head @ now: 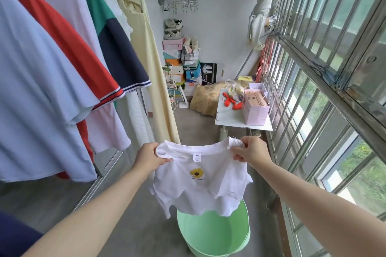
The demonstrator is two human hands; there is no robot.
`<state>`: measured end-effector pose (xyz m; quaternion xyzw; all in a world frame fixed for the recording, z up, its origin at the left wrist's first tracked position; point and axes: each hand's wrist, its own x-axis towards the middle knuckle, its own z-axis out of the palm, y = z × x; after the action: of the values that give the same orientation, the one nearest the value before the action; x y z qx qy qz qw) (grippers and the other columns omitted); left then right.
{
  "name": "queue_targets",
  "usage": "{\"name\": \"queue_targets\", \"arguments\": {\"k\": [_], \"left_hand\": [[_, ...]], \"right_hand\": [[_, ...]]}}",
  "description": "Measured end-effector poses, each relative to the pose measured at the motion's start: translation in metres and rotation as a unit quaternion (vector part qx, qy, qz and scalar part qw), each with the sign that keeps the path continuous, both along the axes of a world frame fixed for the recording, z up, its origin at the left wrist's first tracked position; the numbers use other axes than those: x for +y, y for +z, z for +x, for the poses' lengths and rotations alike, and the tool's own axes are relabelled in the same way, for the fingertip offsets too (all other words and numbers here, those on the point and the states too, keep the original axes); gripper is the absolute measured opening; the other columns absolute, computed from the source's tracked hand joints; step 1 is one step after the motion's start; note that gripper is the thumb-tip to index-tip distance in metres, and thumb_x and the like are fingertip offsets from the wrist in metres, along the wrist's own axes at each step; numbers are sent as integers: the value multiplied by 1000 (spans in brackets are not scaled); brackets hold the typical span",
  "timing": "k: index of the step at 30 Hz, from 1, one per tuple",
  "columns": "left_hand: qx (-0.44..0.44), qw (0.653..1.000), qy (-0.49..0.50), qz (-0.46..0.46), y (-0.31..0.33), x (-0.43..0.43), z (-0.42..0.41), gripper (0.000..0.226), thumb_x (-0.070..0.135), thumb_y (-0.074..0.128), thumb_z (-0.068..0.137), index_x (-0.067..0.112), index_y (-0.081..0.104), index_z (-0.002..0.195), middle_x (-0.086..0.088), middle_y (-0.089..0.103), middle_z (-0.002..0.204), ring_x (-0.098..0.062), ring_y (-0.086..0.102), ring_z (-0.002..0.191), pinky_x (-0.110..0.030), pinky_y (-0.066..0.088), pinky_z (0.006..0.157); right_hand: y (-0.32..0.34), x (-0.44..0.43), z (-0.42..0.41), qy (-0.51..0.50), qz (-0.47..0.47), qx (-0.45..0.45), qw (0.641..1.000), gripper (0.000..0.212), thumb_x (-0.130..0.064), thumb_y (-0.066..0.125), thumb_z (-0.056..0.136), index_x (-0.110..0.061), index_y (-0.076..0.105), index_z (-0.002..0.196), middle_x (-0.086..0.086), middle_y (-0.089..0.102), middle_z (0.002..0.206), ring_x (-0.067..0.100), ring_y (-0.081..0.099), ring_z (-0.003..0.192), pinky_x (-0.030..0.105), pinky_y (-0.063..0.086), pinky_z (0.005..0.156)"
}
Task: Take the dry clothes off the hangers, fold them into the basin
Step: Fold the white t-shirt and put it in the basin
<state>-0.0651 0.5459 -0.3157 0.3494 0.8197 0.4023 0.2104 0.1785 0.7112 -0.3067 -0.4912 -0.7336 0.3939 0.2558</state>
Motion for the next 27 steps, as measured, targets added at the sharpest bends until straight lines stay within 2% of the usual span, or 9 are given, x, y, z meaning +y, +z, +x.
{"name": "queue_targets", "arguments": {"k": [2,4,10,13,15,17,21,23,27], "left_hand": [[88,996,18,-1,5,0,2,47,6,79,62,17,35,52,10,32,44,-12,28,50,-24,22,45],[129,991,35,-3,8,0,2,42,7,72,60,18,33,51,7,34,38,-12,29,48,-25,23,44],[210,975,58,-44,10,6,3,36,34,74,74,21,43,63,3,60,68,-29,58,78,-29,34,59],[255,960,92,-64,11,7,4,30,40,71,74,22,47,68,-2,67,80,-29,60,88,-32,37,72],[167,979,106,-49,13,7,5,23,33,69,75,19,53,69,-2,63,74,-30,58,80,-30,39,67],[26,991,131,-17,13,8,7,19,26,70,76,15,57,67,-2,60,69,-28,56,73,-27,39,60],[-236,950,192,74,3,17,17,29,27,70,51,9,59,71,-11,60,74,-25,58,72,-31,42,64],[-299,930,195,90,-2,23,25,29,25,68,51,10,57,73,-13,58,78,-26,57,74,-33,40,67],[-372,907,175,97,4,30,46,15,15,67,79,14,53,86,-11,60,88,-28,58,78,-38,45,73]], "right_hand": [[2,3,0,-7,18,-10,1000,26,-10,69,76,-10,49,60,8,66,55,9,64,44,31,55,53],[4,4,0,-4,49,-41,998,28,-17,69,77,-12,45,63,3,62,53,9,60,43,31,50,51],[4,0,-4,-12,187,-217,958,32,-43,59,84,-18,43,73,-2,55,67,23,51,73,29,32,53],[3,0,-10,-14,174,-195,965,35,-40,58,84,-17,37,69,-2,49,64,21,46,65,30,27,51],[1,0,-15,-24,83,-110,990,37,-35,60,84,-15,34,67,-2,44,63,16,42,58,30,28,50],[-1,0,-21,-60,-1,-33,998,34,-34,60,83,-12,38,70,2,47,67,18,46,63,35,41,56],[-4,-14,-36,-105,-154,87,979,28,-29,58,85,-11,45,68,8,51,73,24,52,71,36,54,58],[-5,-20,-44,-102,-192,116,969,28,-29,57,85,-14,45,65,8,51,74,25,52,73,30,52,51],[-4,-34,-54,-58,-211,140,966,15,-20,59,84,-6,59,81,10,57,82,20,56,72,27,53,50]]}}
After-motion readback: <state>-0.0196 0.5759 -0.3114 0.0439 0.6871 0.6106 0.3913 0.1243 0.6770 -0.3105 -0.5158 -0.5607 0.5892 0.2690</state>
